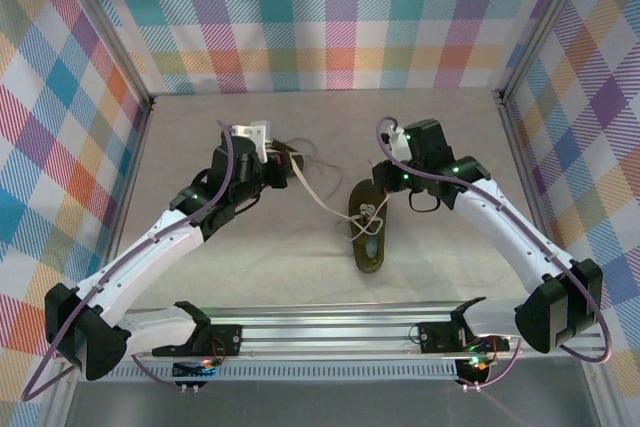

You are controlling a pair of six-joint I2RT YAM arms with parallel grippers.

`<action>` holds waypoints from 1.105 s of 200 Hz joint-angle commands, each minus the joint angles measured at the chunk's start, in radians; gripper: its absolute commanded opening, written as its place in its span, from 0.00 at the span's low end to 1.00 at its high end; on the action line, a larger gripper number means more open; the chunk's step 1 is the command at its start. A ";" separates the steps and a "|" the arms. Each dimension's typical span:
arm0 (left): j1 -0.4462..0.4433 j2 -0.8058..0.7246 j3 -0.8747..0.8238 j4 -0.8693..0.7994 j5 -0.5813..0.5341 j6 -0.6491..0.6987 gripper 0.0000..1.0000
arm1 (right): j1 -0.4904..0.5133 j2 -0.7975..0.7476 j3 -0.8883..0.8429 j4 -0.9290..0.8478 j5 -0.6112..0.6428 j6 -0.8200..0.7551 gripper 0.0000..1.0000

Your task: Tie the shoes

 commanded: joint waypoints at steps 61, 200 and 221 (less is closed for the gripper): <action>0.064 -0.008 -0.086 0.000 0.013 -0.022 0.00 | 0.028 -0.001 0.104 0.312 -0.251 0.308 0.00; 0.152 0.017 -0.082 0.220 0.177 -0.150 0.00 | 0.194 0.461 0.515 0.395 -0.011 0.491 0.00; 0.158 0.019 -0.091 0.276 0.264 -0.148 0.00 | 0.176 0.493 0.571 0.257 0.134 0.401 0.00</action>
